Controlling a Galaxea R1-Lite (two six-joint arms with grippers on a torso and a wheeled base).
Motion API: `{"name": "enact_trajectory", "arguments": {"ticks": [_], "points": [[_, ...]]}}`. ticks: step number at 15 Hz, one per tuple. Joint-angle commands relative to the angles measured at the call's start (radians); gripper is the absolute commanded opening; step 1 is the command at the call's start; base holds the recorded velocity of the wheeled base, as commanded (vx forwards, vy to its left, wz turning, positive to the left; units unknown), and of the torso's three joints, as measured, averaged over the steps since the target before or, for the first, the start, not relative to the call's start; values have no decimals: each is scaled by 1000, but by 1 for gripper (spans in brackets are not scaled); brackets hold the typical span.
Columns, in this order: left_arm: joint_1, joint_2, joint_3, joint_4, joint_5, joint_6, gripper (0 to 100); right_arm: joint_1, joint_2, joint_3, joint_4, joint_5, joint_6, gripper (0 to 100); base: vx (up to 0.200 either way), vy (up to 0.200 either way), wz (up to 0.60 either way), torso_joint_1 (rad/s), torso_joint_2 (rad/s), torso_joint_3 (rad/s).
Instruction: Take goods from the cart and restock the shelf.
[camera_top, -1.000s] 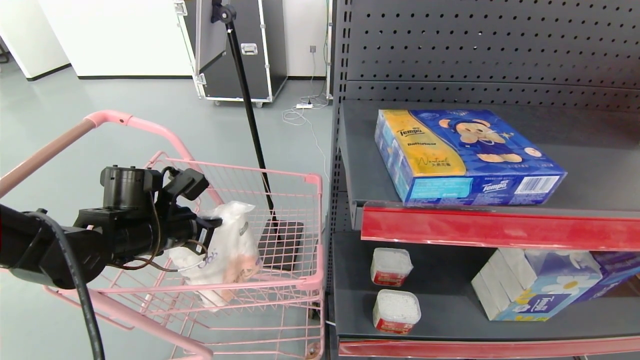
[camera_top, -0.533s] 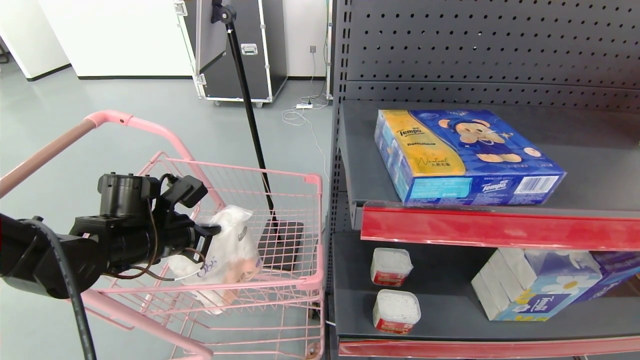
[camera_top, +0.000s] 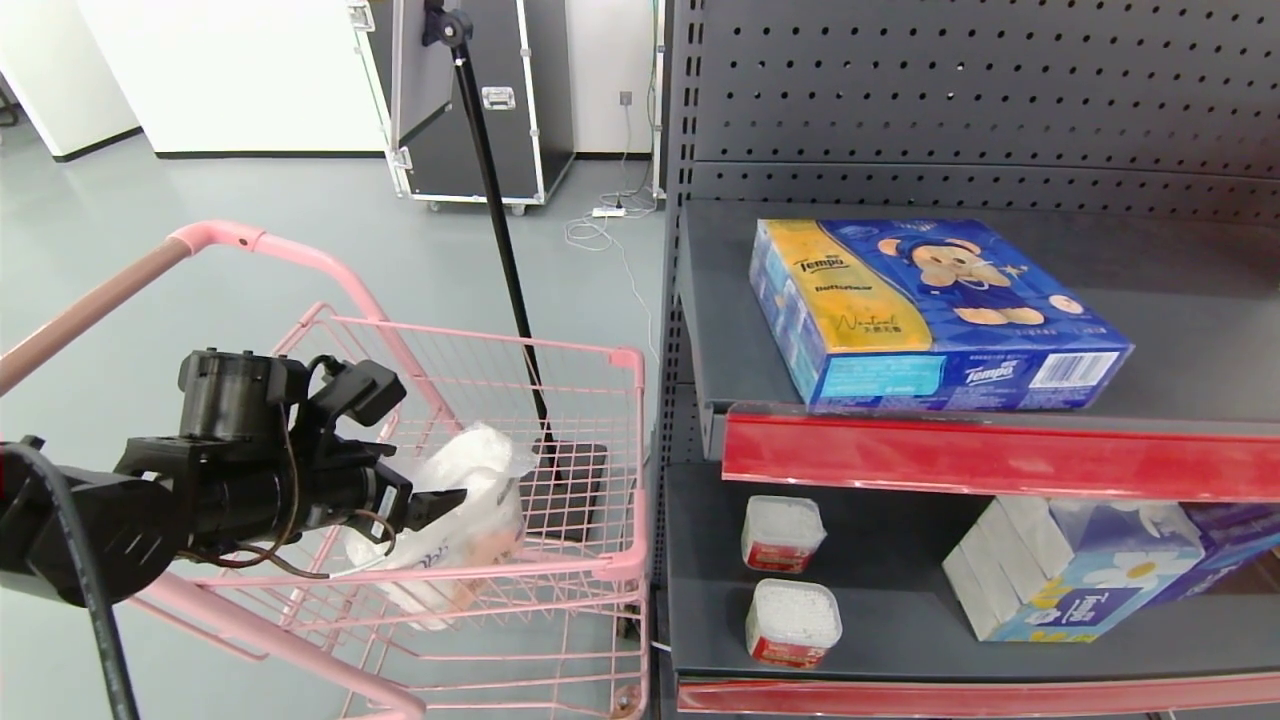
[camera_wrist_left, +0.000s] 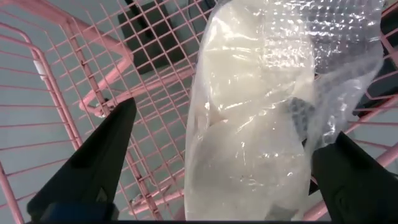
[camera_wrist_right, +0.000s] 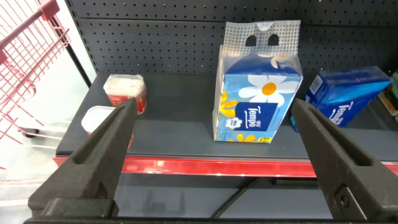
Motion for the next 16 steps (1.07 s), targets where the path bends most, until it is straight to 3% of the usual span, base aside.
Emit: {"name": "enact_trajectory", "arguments": {"ticks": [1,9,12,13,16], "points": [[6,-13,-7,-4,-2,1,100,-1,0,0,0,-1,-1,100,0,0,0,0,0,0],[61,-42,4,2,-24,16,100,-1,0,0,0,0,-1,100,0,0,0,0,0,0],[132,-24,-4,21,-27,86,100,-1,0,0,0,0,-1,100,0,0,0,0,0,0],[164,-21,-1,25,-65,126,100,1,0,0,0,0,-1,100,0,0,0,0,0,0],[179,-21,-5,73,-96,191,100,1,0,0,0,0,-1,100,0,0,0,0,0,0]]}}
